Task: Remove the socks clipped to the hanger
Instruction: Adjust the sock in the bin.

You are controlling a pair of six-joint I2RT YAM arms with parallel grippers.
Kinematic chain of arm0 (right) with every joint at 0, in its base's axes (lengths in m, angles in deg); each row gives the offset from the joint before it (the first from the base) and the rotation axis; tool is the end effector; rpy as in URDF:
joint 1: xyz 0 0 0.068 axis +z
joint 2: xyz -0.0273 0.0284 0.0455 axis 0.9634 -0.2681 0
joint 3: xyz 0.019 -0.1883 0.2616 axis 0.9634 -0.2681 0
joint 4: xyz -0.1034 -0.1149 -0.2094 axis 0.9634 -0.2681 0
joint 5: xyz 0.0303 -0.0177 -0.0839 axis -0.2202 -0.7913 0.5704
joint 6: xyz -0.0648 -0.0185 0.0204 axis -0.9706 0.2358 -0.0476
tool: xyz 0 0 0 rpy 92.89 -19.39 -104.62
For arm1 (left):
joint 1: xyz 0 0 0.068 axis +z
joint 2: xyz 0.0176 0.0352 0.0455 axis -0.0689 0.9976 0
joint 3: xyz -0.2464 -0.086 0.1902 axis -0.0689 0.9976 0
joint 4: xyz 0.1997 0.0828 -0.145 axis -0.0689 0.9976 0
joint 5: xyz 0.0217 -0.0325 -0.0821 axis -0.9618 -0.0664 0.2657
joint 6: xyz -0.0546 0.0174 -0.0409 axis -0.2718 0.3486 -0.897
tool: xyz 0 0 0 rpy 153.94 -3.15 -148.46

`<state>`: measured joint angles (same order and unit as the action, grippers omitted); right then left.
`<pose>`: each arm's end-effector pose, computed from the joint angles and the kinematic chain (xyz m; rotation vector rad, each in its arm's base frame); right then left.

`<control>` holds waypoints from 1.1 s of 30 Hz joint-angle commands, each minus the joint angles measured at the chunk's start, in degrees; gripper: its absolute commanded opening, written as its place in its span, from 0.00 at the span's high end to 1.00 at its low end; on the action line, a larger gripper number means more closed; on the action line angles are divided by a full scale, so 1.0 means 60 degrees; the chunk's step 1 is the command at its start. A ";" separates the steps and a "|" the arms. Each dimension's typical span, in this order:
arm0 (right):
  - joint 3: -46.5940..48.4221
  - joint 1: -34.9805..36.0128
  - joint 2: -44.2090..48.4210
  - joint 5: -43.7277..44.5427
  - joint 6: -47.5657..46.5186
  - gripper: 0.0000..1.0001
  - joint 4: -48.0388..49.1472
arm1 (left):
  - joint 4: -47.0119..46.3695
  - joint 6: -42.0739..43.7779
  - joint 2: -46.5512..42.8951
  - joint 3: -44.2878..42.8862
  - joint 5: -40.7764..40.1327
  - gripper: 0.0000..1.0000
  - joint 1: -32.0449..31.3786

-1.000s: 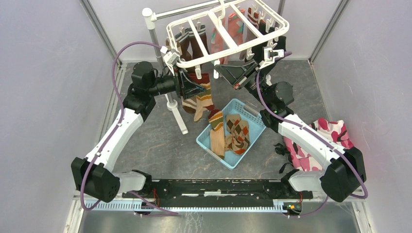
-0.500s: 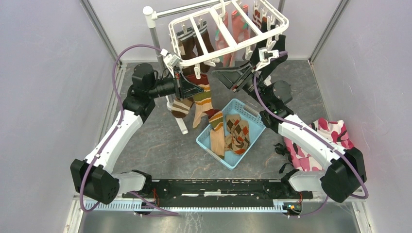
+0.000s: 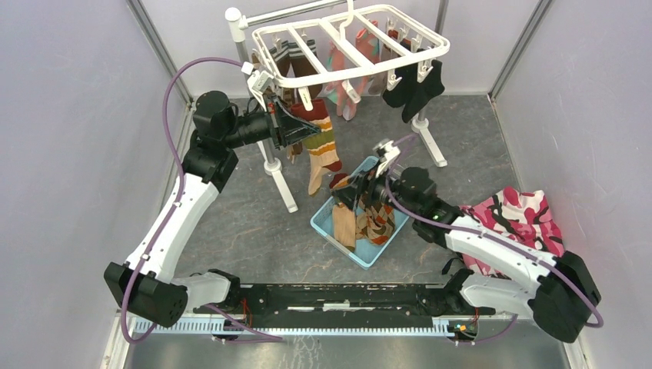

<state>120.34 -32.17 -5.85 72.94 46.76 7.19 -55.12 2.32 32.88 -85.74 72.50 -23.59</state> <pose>0.1750 0.1776 0.3455 -0.3649 1.7201 1.1604 0.2310 -0.1300 0.4907 0.6536 1.5708 -1.3021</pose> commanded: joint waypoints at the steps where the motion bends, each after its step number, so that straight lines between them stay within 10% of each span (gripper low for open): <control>1: -0.0057 0.0842 -0.0778 0.2352 -0.1628 0.21 -0.1394 | -0.0030 -0.0454 -0.0196 -0.0420 -0.0112 0.98 -0.0037; 9: 0.0299 0.1398 -0.2848 0.3421 -0.2076 0.33 -0.0984 | 0.0192 -0.0442 -0.0276 -0.0451 -0.0209 0.98 -0.0037; 23: 0.0314 0.1550 -0.3772 0.5220 -0.1880 0.94 -0.0171 | 0.0204 -0.0561 -0.0509 -0.0341 -0.0231 0.98 -0.0037; 33: -0.0750 0.1552 -0.2141 0.6277 -0.1467 1.00 -0.0400 | 0.0210 -0.0548 -0.0614 -0.0250 -0.0228 0.98 -0.0037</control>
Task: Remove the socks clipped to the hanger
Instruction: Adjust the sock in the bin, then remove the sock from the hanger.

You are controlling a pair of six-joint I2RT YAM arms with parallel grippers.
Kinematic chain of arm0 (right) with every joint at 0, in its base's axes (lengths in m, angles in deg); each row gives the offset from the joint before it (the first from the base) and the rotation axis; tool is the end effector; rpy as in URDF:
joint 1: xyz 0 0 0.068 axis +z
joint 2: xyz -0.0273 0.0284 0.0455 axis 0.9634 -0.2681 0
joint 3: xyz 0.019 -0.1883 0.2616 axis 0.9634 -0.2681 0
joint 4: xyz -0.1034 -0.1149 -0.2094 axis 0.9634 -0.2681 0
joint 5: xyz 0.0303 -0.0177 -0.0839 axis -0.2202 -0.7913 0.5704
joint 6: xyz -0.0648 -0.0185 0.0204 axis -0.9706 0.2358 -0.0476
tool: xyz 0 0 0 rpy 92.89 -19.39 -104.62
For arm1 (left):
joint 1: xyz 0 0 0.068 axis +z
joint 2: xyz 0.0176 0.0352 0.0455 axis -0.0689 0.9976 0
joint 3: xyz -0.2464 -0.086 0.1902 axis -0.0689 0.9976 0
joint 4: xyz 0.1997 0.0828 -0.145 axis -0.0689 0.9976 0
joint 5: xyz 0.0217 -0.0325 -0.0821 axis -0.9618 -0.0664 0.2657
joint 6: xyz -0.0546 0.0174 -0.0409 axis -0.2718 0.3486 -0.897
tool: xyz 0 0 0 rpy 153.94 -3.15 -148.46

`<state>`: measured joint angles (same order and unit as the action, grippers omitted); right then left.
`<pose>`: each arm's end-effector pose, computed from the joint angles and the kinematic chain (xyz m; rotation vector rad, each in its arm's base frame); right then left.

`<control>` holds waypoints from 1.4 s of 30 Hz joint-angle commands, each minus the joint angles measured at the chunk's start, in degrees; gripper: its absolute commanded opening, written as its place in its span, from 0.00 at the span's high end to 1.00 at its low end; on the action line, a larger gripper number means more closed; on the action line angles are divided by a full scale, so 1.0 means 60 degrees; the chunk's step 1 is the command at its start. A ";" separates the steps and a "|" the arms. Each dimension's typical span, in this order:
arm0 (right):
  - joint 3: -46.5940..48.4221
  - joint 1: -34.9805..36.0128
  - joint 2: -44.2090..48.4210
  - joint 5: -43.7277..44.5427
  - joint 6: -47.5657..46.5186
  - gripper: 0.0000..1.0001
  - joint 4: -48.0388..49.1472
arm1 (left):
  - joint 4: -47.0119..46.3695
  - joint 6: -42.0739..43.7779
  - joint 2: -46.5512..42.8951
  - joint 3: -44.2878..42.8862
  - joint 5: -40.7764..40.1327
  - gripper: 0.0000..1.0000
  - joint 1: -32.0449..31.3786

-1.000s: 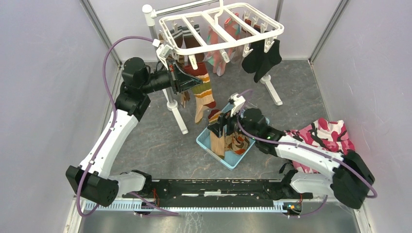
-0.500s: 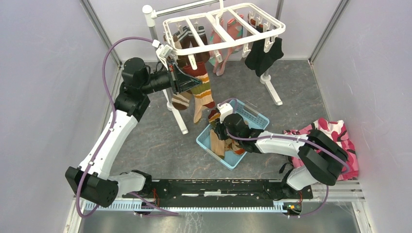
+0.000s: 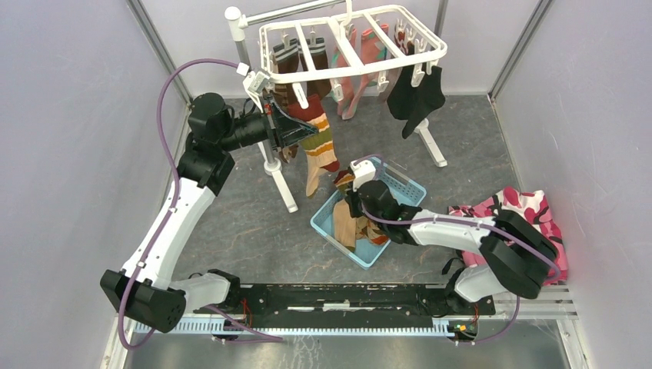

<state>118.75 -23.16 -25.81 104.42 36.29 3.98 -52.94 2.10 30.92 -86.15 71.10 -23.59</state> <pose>0.2046 0.2273 0.2381 -0.3526 2.0344 0.4703 0.2197 -0.1250 0.4971 0.6300 1.5722 -1.2870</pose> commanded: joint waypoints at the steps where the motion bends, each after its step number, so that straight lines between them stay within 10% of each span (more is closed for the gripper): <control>1: -0.0716 0.0043 0.1613 0.1171 0.0308 1.00 -0.0016 | -0.0136 -0.0510 -0.0286 -0.0174 0.0020 0.98 -0.0037; 19: -0.1846 0.0057 0.4937 0.2692 0.1405 1.00 -0.3633 | -0.0456 -0.0875 -0.0359 0.0006 0.0118 0.98 -0.0037; 27: -0.0648 0.0053 0.5820 0.0224 -0.0453 0.27 -0.2218 | -0.0470 -0.0894 -0.0428 0.0135 0.0252 0.98 -0.0037; 42: 0.3762 0.0051 0.2767 -0.4673 -0.0770 0.15 -0.0090 | -0.0465 -0.1226 -0.0650 0.0215 0.0477 0.98 -0.0077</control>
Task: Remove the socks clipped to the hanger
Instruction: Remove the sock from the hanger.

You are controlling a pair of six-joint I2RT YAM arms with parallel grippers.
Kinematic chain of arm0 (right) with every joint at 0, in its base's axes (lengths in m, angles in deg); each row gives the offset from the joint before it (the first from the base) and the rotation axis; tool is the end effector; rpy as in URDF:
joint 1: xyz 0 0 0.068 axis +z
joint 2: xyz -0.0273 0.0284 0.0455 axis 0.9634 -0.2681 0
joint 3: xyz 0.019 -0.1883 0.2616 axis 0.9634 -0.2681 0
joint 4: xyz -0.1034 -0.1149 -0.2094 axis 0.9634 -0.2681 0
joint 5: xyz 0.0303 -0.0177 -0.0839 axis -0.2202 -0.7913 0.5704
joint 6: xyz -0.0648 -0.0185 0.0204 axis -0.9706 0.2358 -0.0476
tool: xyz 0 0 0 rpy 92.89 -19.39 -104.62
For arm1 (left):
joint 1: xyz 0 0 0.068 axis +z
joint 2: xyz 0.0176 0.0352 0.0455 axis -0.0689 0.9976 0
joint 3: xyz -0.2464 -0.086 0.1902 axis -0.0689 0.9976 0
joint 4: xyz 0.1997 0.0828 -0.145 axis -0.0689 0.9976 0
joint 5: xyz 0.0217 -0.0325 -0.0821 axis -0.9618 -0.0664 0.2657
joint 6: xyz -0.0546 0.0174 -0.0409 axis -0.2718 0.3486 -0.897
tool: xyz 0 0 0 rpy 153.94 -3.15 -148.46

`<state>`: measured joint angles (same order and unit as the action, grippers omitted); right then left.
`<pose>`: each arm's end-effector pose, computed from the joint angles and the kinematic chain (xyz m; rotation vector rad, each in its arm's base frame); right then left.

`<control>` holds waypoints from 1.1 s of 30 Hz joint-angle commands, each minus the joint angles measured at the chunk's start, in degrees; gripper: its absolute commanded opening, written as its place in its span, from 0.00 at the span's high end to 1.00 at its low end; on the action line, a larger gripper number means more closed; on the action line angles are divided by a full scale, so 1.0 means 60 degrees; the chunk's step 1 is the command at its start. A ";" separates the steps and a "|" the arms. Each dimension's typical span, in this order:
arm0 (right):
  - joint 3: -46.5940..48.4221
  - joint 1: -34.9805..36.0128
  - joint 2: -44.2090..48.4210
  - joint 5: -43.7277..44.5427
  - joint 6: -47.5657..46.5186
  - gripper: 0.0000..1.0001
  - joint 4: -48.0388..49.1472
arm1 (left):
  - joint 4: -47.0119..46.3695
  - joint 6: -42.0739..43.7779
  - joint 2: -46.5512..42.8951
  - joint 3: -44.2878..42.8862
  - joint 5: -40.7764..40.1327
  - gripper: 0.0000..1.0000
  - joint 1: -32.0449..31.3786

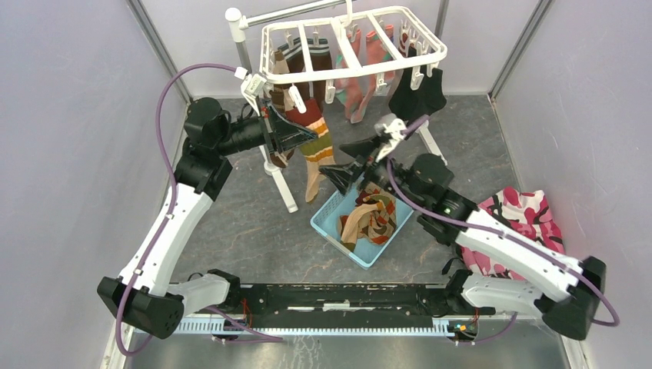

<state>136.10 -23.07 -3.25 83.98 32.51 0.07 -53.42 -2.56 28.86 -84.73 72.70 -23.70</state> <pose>0.1456 0.1866 0.4442 -0.4837 1.4294 1.0083 0.2071 -0.1220 0.4974 0.6053 1.5901 -1.3633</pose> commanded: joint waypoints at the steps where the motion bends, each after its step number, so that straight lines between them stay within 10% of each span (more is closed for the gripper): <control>1: 0.1022 0.0032 -0.1244 -0.1557 0.0037 0.18 0.0772 | -0.0379 -0.0464 -0.0310 -0.0039 0.0212 0.98 -0.0063; 6: 0.1376 0.0032 -0.1772 -0.2011 0.0709 0.61 0.1305 | -0.0361 -0.0489 -0.0405 -0.0068 0.0174 0.94 -0.0057; 9: 0.1379 0.0011 -0.1463 -0.1802 0.0948 1.00 0.1244 | -0.0071 -0.0253 -0.0476 0.0010 0.0054 0.50 -0.0058; 11: 0.1325 -0.0048 -0.1170 -0.1890 0.1034 1.00 0.1166 | 0.0515 0.0216 -0.0524 0.0008 -0.0118 0.18 -0.0055; 14: 0.1254 -0.0286 -0.0827 -0.2305 0.1234 1.00 0.0895 | 0.1065 0.0843 -0.0654 0.0199 -0.0115 0.07 -0.0046; 33: -0.0236 -0.1611 -0.0082 -0.5305 0.3984 1.00 0.2154 | 0.1005 0.1869 -0.0841 0.1594 0.1130 0.16 -0.0939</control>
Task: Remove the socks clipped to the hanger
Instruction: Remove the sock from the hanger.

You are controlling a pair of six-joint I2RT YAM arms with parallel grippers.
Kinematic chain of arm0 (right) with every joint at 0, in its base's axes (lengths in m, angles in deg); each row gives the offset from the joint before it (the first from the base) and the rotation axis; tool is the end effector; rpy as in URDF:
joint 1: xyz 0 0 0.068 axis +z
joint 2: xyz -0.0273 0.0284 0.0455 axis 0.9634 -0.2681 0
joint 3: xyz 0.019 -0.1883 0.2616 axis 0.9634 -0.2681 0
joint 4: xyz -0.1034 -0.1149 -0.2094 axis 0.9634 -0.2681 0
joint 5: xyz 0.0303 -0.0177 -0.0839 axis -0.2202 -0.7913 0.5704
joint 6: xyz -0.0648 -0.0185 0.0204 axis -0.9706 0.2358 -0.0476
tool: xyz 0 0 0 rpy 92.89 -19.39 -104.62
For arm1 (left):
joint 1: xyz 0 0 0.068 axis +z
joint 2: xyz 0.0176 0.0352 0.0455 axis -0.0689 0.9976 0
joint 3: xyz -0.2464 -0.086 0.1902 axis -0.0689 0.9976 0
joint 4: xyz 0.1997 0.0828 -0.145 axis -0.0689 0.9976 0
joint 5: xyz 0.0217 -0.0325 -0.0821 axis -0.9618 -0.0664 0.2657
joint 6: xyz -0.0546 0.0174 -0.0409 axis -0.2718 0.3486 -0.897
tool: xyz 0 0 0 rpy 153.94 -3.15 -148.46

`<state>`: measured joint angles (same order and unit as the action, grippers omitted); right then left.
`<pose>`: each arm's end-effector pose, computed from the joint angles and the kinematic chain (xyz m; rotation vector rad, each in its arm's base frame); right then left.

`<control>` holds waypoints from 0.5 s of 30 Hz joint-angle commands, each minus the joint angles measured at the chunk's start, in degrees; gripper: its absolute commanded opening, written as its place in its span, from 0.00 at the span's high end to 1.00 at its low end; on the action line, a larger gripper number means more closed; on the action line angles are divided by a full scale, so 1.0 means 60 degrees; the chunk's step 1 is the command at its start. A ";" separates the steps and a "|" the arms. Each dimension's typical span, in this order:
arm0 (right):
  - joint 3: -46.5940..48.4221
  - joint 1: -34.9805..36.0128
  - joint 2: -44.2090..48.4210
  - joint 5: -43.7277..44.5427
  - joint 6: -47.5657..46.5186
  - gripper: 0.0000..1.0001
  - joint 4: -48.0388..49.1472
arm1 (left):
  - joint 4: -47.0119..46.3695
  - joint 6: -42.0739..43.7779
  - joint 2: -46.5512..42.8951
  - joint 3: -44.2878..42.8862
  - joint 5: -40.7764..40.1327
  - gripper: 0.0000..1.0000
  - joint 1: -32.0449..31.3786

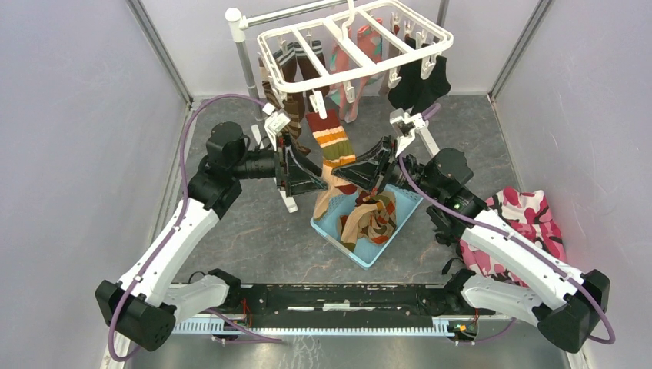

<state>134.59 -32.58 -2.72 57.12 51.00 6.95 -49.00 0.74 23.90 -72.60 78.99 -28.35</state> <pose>0.1486 0.1713 0.4499 -0.5652 1.4123 1.4517 0.1758 -0.1331 0.4336 0.7486 1.7402 -1.5082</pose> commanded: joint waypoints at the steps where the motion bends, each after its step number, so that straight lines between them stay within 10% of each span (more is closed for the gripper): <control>1: 0.0032 -0.0025 -0.0263 -0.0935 0.1060 1.00 0.1163 | 0.0483 0.1667 0.0006 -0.0513 0.0004 0.17 -0.0179; 9: 0.0107 -0.0025 -0.0777 -0.1133 0.1359 0.92 0.1270 | 0.1323 0.2918 0.0065 -0.0887 -0.0129 0.43 -0.0236; 15: 0.0445 -0.0034 -0.0948 -0.0372 0.1173 0.46 0.1007 | 0.1416 0.2842 -0.0141 -0.0700 -0.0251 0.90 -0.0324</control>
<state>134.59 -32.58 -8.12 52.18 58.39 10.93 -40.98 15.19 24.38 -75.64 78.12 -29.60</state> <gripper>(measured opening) 0.425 0.168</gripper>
